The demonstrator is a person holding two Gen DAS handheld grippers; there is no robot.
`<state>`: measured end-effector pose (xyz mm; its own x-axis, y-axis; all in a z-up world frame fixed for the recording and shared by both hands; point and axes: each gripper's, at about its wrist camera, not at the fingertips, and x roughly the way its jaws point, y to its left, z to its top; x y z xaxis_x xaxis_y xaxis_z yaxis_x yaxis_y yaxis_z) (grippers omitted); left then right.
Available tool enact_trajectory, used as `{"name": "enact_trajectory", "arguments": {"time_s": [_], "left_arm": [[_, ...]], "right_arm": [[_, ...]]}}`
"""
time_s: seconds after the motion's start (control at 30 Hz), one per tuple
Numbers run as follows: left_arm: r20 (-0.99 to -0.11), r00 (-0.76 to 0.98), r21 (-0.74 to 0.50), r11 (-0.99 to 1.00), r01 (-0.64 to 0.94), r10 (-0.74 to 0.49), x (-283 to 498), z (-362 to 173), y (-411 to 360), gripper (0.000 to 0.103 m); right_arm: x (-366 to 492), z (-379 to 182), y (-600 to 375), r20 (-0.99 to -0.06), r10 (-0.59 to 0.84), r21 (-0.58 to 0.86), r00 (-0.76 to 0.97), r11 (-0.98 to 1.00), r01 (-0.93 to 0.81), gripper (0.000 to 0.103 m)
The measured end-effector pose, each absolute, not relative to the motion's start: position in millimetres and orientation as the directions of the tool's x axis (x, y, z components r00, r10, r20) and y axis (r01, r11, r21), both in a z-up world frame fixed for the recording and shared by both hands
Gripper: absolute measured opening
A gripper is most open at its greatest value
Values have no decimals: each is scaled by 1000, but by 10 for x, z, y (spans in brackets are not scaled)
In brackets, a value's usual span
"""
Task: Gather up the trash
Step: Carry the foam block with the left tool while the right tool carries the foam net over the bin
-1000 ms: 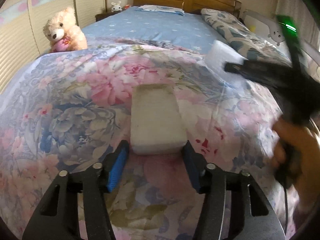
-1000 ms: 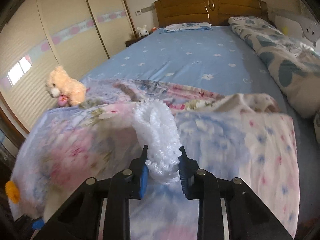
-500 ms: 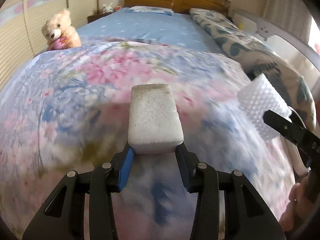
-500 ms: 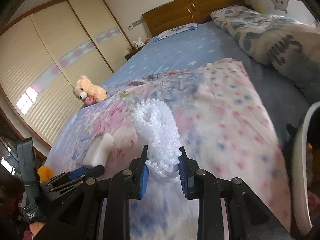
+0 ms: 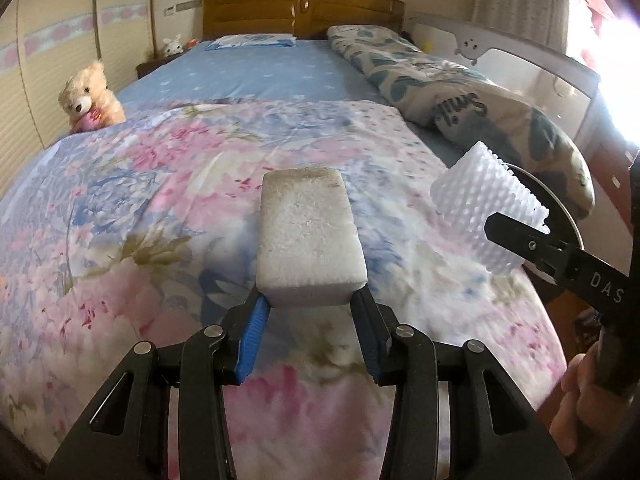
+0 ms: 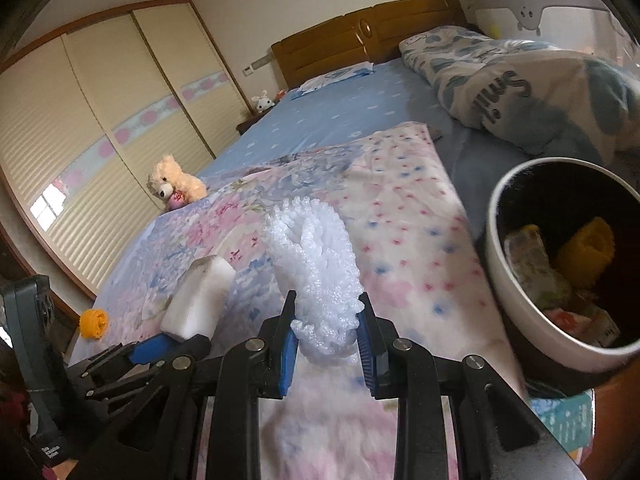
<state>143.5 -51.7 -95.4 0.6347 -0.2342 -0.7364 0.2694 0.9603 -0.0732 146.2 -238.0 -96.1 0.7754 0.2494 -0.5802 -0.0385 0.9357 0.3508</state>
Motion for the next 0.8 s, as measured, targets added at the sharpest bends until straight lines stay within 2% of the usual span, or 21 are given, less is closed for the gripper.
{"name": "enact_trajectory", "arguments": {"time_s": [0.8], "left_arm": [[-725, 638, 14, 921, 390, -259, 1026, -807, -1164, 41]], "right_arm": [[710, -847, -3014, -536, 134, 350, 834, 934, 75, 27]]}}
